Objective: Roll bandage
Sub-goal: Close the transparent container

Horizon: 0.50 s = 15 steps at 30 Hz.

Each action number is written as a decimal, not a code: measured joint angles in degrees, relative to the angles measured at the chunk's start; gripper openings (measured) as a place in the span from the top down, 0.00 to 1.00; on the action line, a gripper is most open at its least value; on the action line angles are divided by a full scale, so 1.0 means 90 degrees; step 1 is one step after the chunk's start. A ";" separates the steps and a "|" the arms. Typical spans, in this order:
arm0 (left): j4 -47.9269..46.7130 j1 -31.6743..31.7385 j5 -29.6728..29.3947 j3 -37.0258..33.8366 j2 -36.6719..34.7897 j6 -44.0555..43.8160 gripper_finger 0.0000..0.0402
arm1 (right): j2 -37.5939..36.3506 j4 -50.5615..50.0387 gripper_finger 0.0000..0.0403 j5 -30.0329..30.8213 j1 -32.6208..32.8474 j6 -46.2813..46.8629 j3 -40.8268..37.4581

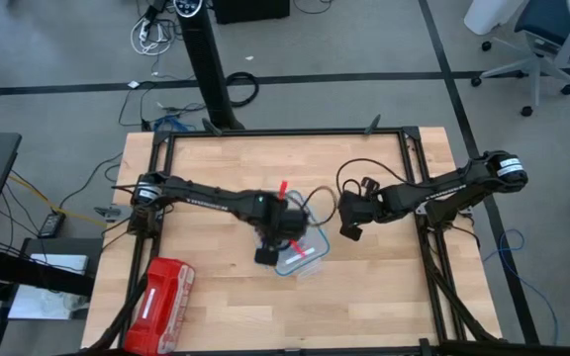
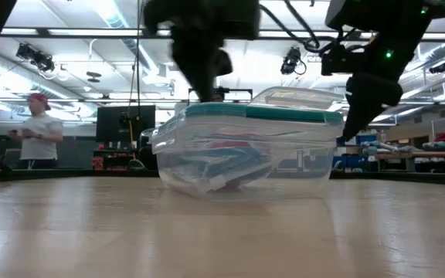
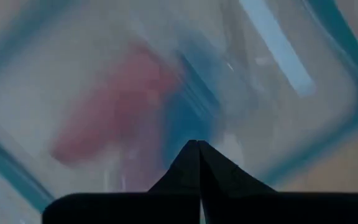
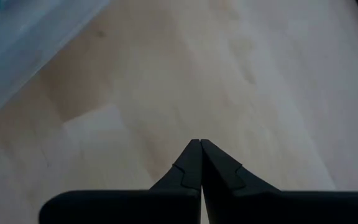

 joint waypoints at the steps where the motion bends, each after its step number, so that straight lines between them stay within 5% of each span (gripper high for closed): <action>1: -0.0220 -0.0091 0.0066 -0.0015 0.0000 -0.0095 1.00 | 0.0034 0.0155 1.00 -0.0032 0.0000 -0.0211 -0.0039; 8: -0.0414 -0.0874 -0.0021 -0.0126 -0.0058 -0.0822 1.00 | 0.0005 0.1853 1.00 -0.0575 -0.0142 -0.1552 -0.0515; 15: 0.1709 -0.1784 -0.0715 -0.0108 -0.0380 -0.0720 1.00 | -0.0087 0.3055 1.00 -0.1032 -0.0394 -0.2369 -0.1117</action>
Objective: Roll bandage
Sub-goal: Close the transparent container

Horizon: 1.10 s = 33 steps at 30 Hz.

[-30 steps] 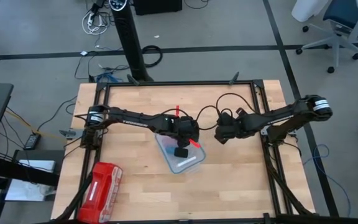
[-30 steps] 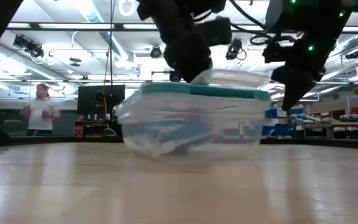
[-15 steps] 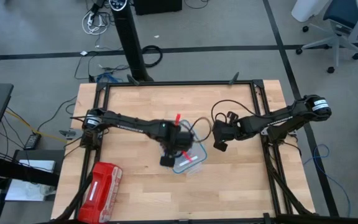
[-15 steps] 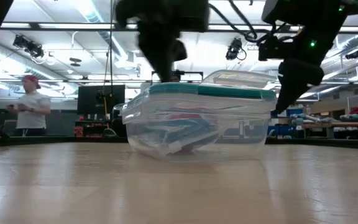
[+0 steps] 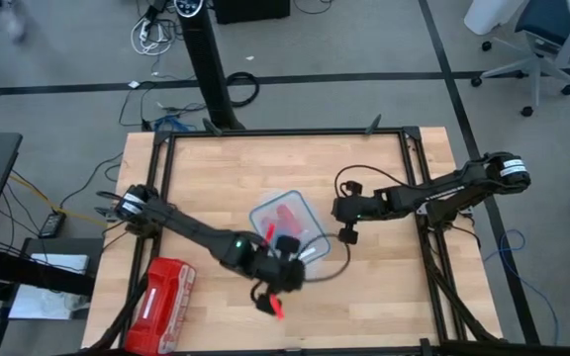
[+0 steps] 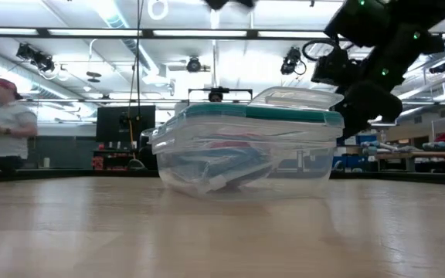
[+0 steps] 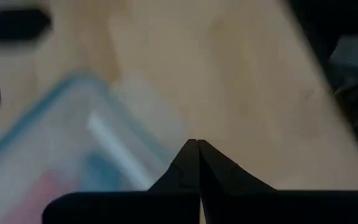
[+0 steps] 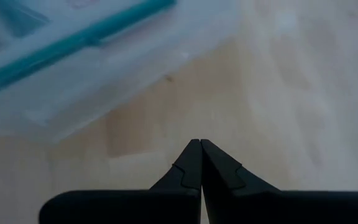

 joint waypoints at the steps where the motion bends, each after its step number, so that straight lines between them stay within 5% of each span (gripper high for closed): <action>1: 0.0261 -0.0102 -0.0033 -0.0001 -0.0011 0.0078 1.00 | 0.0003 0.0268 1.00 -0.0172 -0.0041 -0.0097 -0.0113; 9: 0.2662 -0.0598 0.0044 -0.0786 -0.0021 0.0241 1.00 | -0.0116 0.1176 1.00 -0.0475 -0.0397 -0.0430 -0.0729; 18: 0.6638 -0.0649 0.0114 -0.2742 -0.0021 -0.0128 1.00 | -0.0271 0.1420 1.00 -0.0473 -0.0583 -0.0600 -0.0778; 26: 1.0444 -0.0429 -0.0870 -0.4810 -0.0021 -0.0829 1.00 | -0.0284 0.1487 1.00 -0.0468 -0.0542 -0.0573 -0.0797; 29: 1.1015 -0.0322 -0.1641 -0.5182 -0.0060 -0.1018 1.00 | -0.0286 0.1487 0.99 -0.0473 -0.0488 -0.0542 -0.0862; 33: 1.0405 -0.0148 -0.2338 -0.5334 -0.0300 -0.1506 1.00 | -0.0286 0.1649 1.00 -0.0470 -0.0452 -0.0369 -0.0984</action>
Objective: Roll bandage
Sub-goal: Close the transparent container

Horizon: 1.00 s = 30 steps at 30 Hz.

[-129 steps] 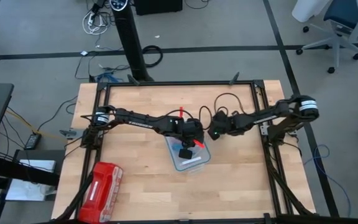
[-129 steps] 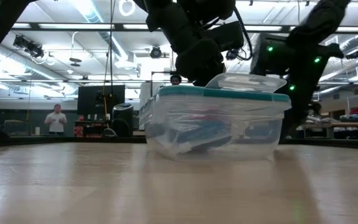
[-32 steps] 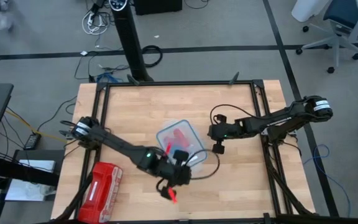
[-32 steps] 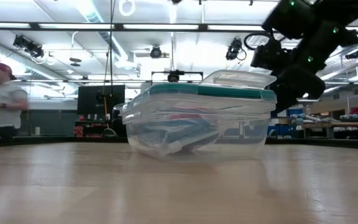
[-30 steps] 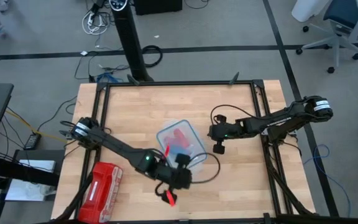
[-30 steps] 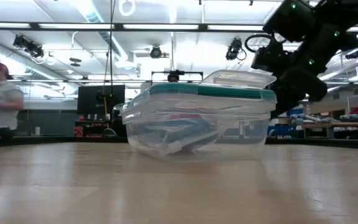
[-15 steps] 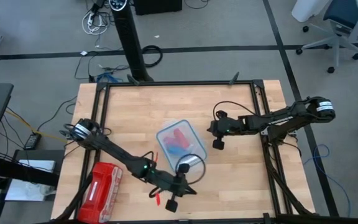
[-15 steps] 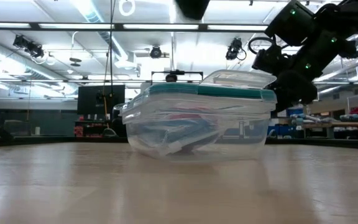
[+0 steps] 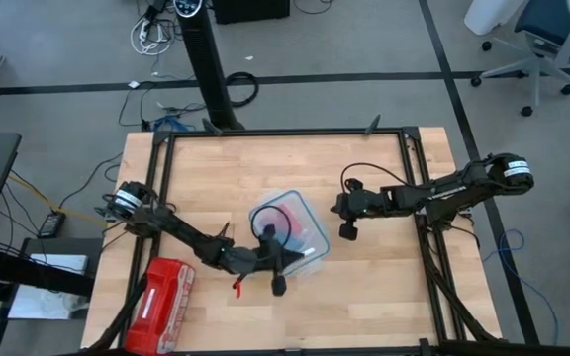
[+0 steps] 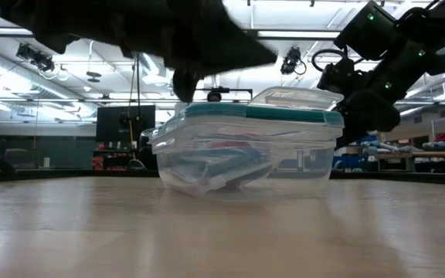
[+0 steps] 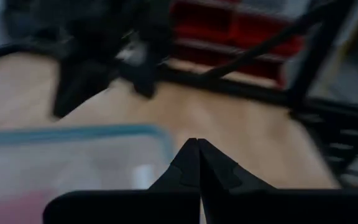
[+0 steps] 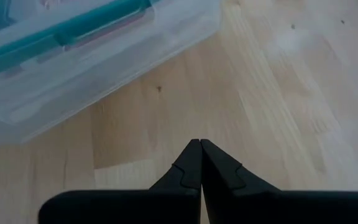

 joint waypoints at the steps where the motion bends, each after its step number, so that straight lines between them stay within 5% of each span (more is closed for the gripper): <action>1: -0.0262 0.0043 -0.0112 0.0000 -0.0062 -0.0121 1.00 | 0.0000 0.0080 1.00 0.0002 0.0000 0.0087 -0.0037; 7: -0.2158 0.0321 -0.0855 0.0001 -0.0589 -0.0863 1.00 | 0.0000 0.0508 1.00 -0.0090 0.0035 0.0233 -0.0153; 13: -0.3762 0.0877 -0.0165 0.0000 -0.0736 -0.1585 1.00 | -0.0065 0.1173 0.99 -0.0120 0.0176 0.0205 -0.0141; 17: -0.3824 0.1126 0.0150 0.0032 -0.0629 -0.1646 1.00 | -0.0132 0.1364 0.99 -0.0202 0.0343 -0.0009 0.0069; 22: -0.3757 0.1196 0.0188 0.0027 -0.0614 -0.1373 1.00 | -0.0114 0.1360 1.00 -0.1251 0.0530 0.0101 0.0429; 30: -0.3694 0.1211 0.0231 0.0013 -0.0603 -0.1076 1.00 | 0.0086 0.1378 1.00 -0.1278 0.0627 0.0330 0.0535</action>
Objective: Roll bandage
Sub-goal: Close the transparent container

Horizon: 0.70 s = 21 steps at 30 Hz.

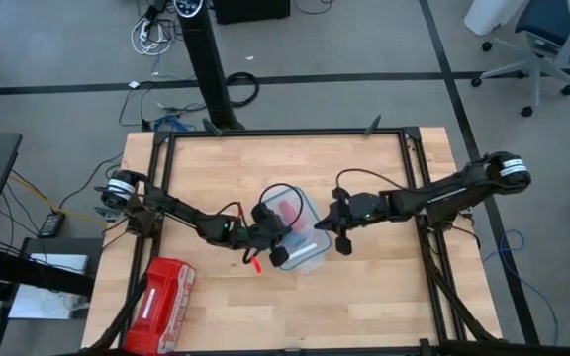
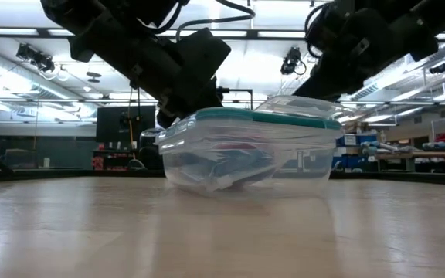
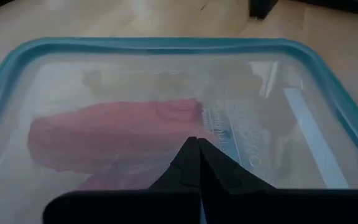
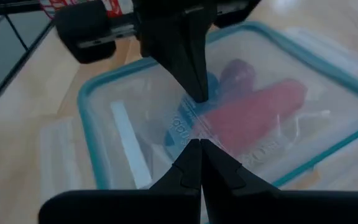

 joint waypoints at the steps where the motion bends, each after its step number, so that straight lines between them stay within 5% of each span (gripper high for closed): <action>1: 0.0058 0.0000 0.0014 -0.0001 0.0005 0.0069 1.00 | 0.0122 0.0059 1.00 0.0026 0.0000 0.0081 0.0006; 7: 0.0157 0.0036 0.0153 -0.0006 0.0017 0.0344 1.00 | 0.0869 0.0434 1.00 0.0648 -0.0017 0.0038 0.0035; 21: 0.0502 0.0083 -0.0048 -0.0001 0.0409 0.0600 1.00 | 0.1685 -0.0273 1.00 0.0260 -0.0090 0.0668 0.0658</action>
